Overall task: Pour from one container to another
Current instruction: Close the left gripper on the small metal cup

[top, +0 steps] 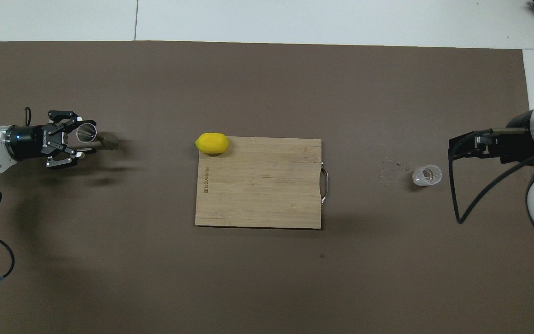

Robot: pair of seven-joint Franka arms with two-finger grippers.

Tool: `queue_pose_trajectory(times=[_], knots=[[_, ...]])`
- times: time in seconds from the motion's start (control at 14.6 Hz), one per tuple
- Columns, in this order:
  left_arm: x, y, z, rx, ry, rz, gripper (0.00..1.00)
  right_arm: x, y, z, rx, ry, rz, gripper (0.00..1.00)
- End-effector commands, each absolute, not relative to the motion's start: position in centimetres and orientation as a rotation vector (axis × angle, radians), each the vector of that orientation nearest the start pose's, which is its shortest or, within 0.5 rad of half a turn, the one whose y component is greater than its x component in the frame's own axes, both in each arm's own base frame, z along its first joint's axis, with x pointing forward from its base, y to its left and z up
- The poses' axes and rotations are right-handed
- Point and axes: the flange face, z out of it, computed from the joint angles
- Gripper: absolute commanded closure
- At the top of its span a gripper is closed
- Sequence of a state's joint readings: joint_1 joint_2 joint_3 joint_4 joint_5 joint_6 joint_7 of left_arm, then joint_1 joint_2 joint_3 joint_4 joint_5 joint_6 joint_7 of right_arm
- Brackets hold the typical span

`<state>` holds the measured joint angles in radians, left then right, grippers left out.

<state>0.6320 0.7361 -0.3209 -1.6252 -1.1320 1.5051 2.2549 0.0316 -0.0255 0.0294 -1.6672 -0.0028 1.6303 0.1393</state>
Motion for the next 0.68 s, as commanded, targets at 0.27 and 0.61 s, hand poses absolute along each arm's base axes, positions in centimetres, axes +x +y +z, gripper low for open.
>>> queue_pose_trajectory(times=[0.27,0.61], knots=[[63.18,12.73,24.85,1.364,-1.198,1.194,0.31,54.11,2.77,59.93,-3.152,0.096,0.028,0.0],[63.13,12.68,24.83,1.36,-1.195,1.194,0.41,54.11,2.77,59.93,-3.152,0.096,0.028,0.0]])
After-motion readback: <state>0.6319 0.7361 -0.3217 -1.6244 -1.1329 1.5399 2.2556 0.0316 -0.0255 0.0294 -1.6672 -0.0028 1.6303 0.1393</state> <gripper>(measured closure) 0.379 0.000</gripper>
